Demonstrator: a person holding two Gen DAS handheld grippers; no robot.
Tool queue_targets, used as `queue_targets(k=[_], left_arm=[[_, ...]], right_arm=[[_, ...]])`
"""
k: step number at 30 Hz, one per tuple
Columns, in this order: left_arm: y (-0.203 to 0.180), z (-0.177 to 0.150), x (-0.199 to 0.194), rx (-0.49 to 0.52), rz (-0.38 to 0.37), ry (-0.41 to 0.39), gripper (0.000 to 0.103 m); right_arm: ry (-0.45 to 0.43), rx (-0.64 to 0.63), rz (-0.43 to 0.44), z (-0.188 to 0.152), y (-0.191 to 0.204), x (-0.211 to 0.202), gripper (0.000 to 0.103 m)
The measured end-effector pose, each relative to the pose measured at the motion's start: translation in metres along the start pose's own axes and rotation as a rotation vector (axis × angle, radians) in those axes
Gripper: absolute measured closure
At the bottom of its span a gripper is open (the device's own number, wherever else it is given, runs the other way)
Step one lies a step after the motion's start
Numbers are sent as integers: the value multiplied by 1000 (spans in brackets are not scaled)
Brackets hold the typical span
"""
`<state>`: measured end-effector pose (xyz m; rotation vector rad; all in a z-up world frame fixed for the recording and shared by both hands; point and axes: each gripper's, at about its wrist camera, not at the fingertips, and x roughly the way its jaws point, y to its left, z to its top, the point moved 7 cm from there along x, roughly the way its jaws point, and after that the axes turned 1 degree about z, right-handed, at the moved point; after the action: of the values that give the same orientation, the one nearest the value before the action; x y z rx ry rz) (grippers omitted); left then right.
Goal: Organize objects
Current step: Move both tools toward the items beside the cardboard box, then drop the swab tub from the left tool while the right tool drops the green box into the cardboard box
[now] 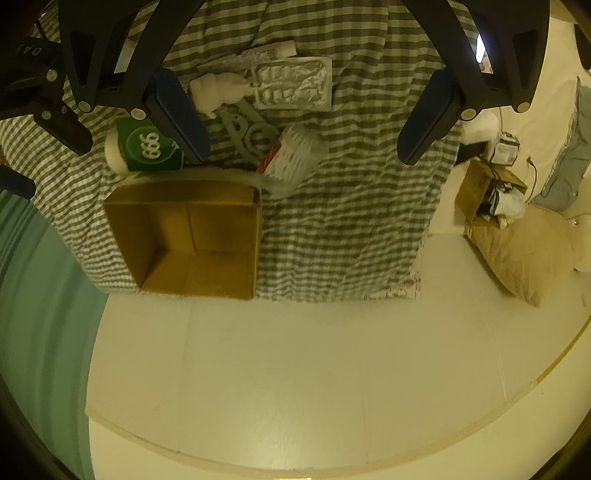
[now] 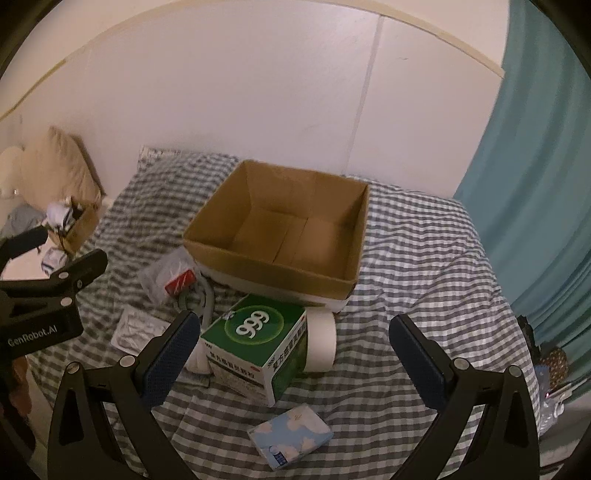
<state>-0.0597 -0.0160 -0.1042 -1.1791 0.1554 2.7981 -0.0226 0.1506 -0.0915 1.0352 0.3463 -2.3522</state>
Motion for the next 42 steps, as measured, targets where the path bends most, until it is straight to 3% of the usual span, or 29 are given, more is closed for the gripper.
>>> queue_targets(k=[8, 13, 16, 20, 25, 32, 35, 40, 42], left_arm=[[7, -43, 44, 21, 32, 149, 0], [5, -54, 83, 35, 63, 198, 0], [6, -60, 103, 16, 47, 204, 0], [-2, -71, 128, 75, 39, 221, 0], [-8, -77, 149, 35, -42, 253, 0], [-1, -67, 176, -10, -62, 236, 0], [-2, -61, 186, 25, -43, 220, 0], [-12, -57, 200, 69, -81, 230, 0], [-16, -58, 198, 92, -103, 226, 6]], right_arm=[[67, -40, 3, -17, 26, 40, 0], [127, -60, 12, -33, 45, 68, 0], [137, -72, 5, -36, 53, 81, 1], [167, -45, -7, -38, 50, 100, 1], [213, -52, 14, -43, 46, 114, 11], [215, -12, 54, -33, 32, 111, 12], [216, -11, 80, -29, 29, 104, 13], [204, -38, 116, -23, 33, 95, 13], [202, -61, 130, -20, 36, 90, 13]])
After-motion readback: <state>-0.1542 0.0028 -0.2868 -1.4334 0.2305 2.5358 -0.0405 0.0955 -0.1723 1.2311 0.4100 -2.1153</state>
